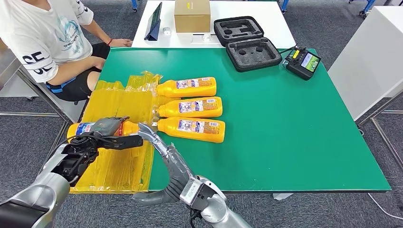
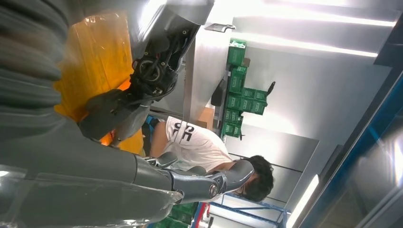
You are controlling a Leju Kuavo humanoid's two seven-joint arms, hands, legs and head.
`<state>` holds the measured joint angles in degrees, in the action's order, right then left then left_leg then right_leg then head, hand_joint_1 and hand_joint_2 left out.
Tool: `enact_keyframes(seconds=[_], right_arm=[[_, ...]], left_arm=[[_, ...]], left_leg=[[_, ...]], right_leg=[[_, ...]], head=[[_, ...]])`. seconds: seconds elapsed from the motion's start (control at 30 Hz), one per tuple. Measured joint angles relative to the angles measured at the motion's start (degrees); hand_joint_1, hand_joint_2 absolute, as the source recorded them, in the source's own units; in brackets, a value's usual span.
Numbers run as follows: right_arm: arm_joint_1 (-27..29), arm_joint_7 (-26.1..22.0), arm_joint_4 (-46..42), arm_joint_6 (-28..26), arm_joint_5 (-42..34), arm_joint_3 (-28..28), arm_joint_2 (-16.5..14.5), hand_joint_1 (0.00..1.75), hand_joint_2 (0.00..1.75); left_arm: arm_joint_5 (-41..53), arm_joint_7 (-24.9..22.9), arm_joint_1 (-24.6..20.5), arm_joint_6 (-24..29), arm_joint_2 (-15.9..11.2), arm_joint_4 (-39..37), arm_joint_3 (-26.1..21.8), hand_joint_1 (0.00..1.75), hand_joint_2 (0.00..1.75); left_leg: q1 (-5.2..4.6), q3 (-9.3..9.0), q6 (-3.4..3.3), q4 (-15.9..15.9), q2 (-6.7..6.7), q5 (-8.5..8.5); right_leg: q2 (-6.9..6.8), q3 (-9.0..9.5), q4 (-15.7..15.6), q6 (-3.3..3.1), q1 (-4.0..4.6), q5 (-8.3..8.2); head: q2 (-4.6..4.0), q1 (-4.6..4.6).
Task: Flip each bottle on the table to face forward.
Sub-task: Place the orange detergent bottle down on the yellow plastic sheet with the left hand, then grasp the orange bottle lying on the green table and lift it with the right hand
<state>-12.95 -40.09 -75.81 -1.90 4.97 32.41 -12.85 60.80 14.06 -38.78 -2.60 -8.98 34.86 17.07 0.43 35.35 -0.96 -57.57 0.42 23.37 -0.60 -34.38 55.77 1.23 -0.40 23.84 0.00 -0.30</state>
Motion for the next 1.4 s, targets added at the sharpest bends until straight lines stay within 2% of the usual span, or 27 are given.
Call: enact_keyframes(seconds=[0.03, 0.33, 0.53, 0.67, 0.73, 0.8, 0.87, 0.93, 1.0, 1.03, 1.07, 1.13, 1.23, 1.4], right_arm=[[0.02, 0.0, 0.06, 0.0, -0.02, -0.02, 0.0, 0.0, 1.75], [0.04, 0.51, 1.09, -0.26, -0.48, -0.08, 0.0, 0.0, 1.75], [0.03, 1.26, 1.68, -0.71, -0.43, -0.08, 0.0, 0.0, 1.75], [0.12, 2.07, 1.99, -1.23, 0.11, -0.08, 0.0, 0.0, 1.75], [0.43, 2.27, 2.08, -1.53, 0.34, -0.08, 0.01, 0.0, 1.75], [0.96, 2.33, 2.08, -1.92, 0.74, -0.08, 0.06, 0.0, 1.75], [1.53, 2.43, 2.04, -2.18, 1.42, -0.08, 0.16, 0.0, 1.75], [1.95, 2.79, 1.96, -2.25, 1.98, -0.05, 0.24, 0.0, 1.75], [2.08, 3.22, 1.93, -2.25, 2.15, 0.05, 0.25, 0.0, 1.75], [2.02, 3.37, 1.94, -2.24, 2.13, 0.18, 0.25, 0.0, 1.75], [1.92, 3.43, 1.96, -2.3, 2.16, 0.36, 0.25, 0.0, 1.75], [1.58, 3.43, 2.05, -2.92, 2.69, 0.82, 0.28, 0.0, 1.75], [0.9, 3.76, 2.32, -6.1, 5.88, 1.49, 0.67, 0.0, 1.75], [0.06, 4.43, 2.66, -8.93, 8.55, 1.86, 1.59, 0.0, 1.75]], left_arm=[[-1.09, 0.43, -0.01, -0.97, -0.08, -0.04, -0.11, 0.0, 0.0], [-13.71, 5.98, -1.6, -14.55, -0.96, -0.14, -3.35, 0.0, 0.0], [-17.49, 7.32, -1.67, -17.39, -1.32, -0.21, -4.96, 0.0, 0.0], [-25.39, 9.21, -1.37, -20.77, -1.38, -0.35, -7.3, 0.0, 0.0], [-29.22, 10.27, -0.55, -19.76, -1.25, -0.27, -8.8, 0.0, 0.0], [-30.68, 11.55, 0.82, -14.01, -0.78, 0.36, -10.06, 0.0, 0.0], [-29.09, 12.75, 2.71, -1.05, 0.18, 1.68, -10.99, 0.0, 0.87], [-25.77, 14.11, 4.75, 17.55, 1.43, 3.64, -11.93, 0.0, 1.75], [-20.48, 17.21, 6.67, 34.93, 3.07, 6.85, -13.99, 0.0, 1.75], [-17.25, 19.6, 7.76, 40.9, 4.11, 9.17, -16.05, 0.0, 1.75], [-14.58, 22.01, 9.01, 43.6, 5.25, 11.97, -18.85, 0.0, 1.75], [-12.72, 25.06, 11.82, 44.34, 7.58, 18.11, -24.99, 0.0, 1.75], [-17.97, 25.72, 15.68, 43.31, 10.03, 26.57, -32.12, 0.0, 1.75], [-22.01, 25.88, 19.3, 43.04, 12.05, 34.08, -38.18, 0.0, 1.75]], left_leg=[[0.0, 0.0, 0.0, 0.0, 0.0, 0.0], [-0.03, -0.23, 0.0, 0.02, -0.02, 0.03], [-0.05, -0.38, 0.0, 0.02, -0.02, 0.03], [-0.05, -0.43, 0.0, 0.02, -0.03, 0.03], [-0.05, -0.44, 0.0, 0.02, -0.03, 0.03], [-0.05, -0.43, 0.0, 0.02, -0.02, 0.03], [-0.05, -0.36, 0.0, 0.01, 0.01, 0.03], [-0.05, -0.22, -0.01, 0.0, 0.05, 0.02], [-0.05, -0.12, -0.01, -0.01, 0.04, 0.02], [-0.06, -0.1, -0.01, -0.01, 0.03, 0.02], [-0.06, -0.09, -0.01, -0.01, 0.03, 0.02], [-0.06, -0.07, 0.01, -0.01, 0.12, 0.05], [-0.05, -0.04, 0.04, -0.01, 0.4, 0.15], [0.02, 0.04, 0.04, 0.0, 0.31, 0.15]], right_leg=[[0.0, 0.0, 0.0, 0.0, 0.0, 0.0], [-0.01, 0.27, -0.01, -0.01, -0.01, 0.03], [-0.02, 0.42, -0.01, -0.01, -0.02, 0.03], [-0.04, 0.46, -0.01, -0.01, -0.02, 0.03], [-0.04, 0.45, -0.01, -0.01, -0.02, 0.03], [-0.03, 0.42, -0.01, -0.01, -0.02, 0.03], [-0.01, 0.34, -0.01, -0.01, -0.02, 0.02], [0.03, 0.2, -0.01, 0.0, -0.02, 0.0], [0.02, 0.13, -0.01, 0.01, -0.03, 0.0], [0.01, 0.12, -0.01, 0.02, -0.03, 0.0], [0.01, 0.12, -0.01, 0.02, -0.03, 0.01], [0.12, 0.05, -0.01, 0.02, -0.03, 0.02], [0.46, -0.09, -0.02, 0.01, -0.04, 0.01], [0.36, -0.14, -0.02, 0.0, 0.0, 0.05]], head=[[0.0, -0.01], [0.0, 0.0], [0.0, 0.0], [0.0, -0.01], [0.0, 0.0], [0.0, 0.0], [0.0, 0.02], [0.0, 0.02], [0.0, 0.01], [0.0, 0.0], [0.0, 0.01], [0.0, 0.02], [0.0, 0.01], [0.0, 0.0]])
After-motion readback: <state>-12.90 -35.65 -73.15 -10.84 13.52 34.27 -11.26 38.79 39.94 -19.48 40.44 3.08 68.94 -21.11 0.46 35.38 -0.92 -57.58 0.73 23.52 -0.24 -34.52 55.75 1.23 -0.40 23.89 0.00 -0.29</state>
